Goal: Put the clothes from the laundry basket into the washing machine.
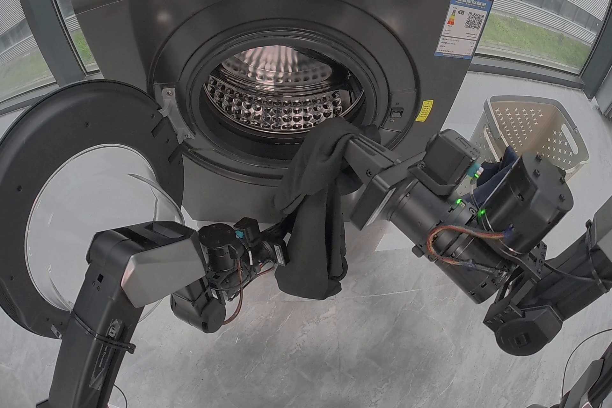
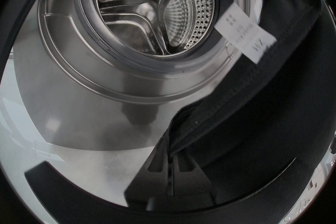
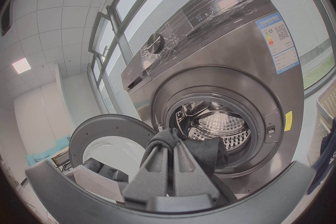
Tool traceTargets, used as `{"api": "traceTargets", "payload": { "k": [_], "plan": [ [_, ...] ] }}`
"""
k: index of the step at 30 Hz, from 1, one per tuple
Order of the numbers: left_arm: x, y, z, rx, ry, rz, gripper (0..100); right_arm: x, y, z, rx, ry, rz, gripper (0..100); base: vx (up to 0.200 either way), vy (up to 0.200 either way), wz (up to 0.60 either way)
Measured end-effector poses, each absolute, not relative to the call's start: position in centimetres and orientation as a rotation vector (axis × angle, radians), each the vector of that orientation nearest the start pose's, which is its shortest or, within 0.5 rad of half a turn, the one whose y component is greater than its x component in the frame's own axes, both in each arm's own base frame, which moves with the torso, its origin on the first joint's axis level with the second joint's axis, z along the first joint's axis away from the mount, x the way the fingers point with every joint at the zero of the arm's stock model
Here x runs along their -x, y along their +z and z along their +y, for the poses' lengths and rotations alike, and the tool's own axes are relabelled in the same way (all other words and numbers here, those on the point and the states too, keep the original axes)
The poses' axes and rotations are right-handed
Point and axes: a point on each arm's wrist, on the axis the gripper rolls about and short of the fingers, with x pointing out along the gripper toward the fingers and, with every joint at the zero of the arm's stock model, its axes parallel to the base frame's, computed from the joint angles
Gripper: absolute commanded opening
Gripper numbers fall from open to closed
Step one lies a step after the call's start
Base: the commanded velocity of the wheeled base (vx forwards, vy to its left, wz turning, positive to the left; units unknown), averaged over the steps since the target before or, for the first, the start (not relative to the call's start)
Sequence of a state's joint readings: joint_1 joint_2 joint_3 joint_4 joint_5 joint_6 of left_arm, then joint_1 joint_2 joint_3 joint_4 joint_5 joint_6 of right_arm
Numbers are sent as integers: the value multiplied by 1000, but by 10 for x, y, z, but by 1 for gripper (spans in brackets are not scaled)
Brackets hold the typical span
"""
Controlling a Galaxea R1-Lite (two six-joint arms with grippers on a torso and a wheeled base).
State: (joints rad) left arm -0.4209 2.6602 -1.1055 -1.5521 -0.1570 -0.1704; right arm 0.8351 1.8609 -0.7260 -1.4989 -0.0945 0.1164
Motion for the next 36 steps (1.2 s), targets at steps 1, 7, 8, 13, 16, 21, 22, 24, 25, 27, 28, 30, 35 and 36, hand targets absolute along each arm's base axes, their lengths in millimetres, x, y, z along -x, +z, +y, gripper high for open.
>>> {"api": "traceTargets", "payload": {
  "k": [1,7,8,13,16,21,22,24,25,27,28,30,35,36],
  "plan": [
    [-407,-33,-183,166,-567,47,0,-219,197,237,-276,748,-290,0,0,0,0],
    [-403,-11,-167,169,-506,35,0,-227,194,219,-260,695,-280,0,0,0,0],
    [-400,-7,-164,169,-502,38,0,-228,193,217,-258,686,-277,0,0,0,0],
    [-380,25,-151,169,-483,32,0,-235,188,204,-251,640,-259,0,0,0,0],
    [-368,46,-146,172,-485,14,0,-237,186,199,-248,623,-249,0,0,0,0],
    [-347,82,-137,178,-488,-36,0,-238,180,194,-239,606,-224,0,0,0,0],
    [-342,89,-135,181,-490,-47,0,-238,178,193,-238,603,-218,0,0,0,0],
    [-335,101,-132,186,-491,-71,0,-238,175,192,-235,601,-206,0,0,0,0],
    [-330,110,-130,187,-495,-89,0,-238,173,191,-233,599,-199,0,0,0,0],
    [-325,119,-129,189,-497,-111,0,-238,172,191,-232,596,-192,0,0,0,0],
    [-322,125,-128,192,-499,-125,0,-238,171,190,-231,596,-188,0,0,0,0],
    [-317,137,-127,197,-505,-156,0,-238,169,190,-229,593,-181,0,0,0,0],
    [-300,173,-125,218,-526,-263,0,-239,164,190,-232,565,-162,0,0,0,0],
    [-297,181,-124,223,-531,-288,0,-240,162,190,-231,560,-157,0,0,0,0]
  ]
}}
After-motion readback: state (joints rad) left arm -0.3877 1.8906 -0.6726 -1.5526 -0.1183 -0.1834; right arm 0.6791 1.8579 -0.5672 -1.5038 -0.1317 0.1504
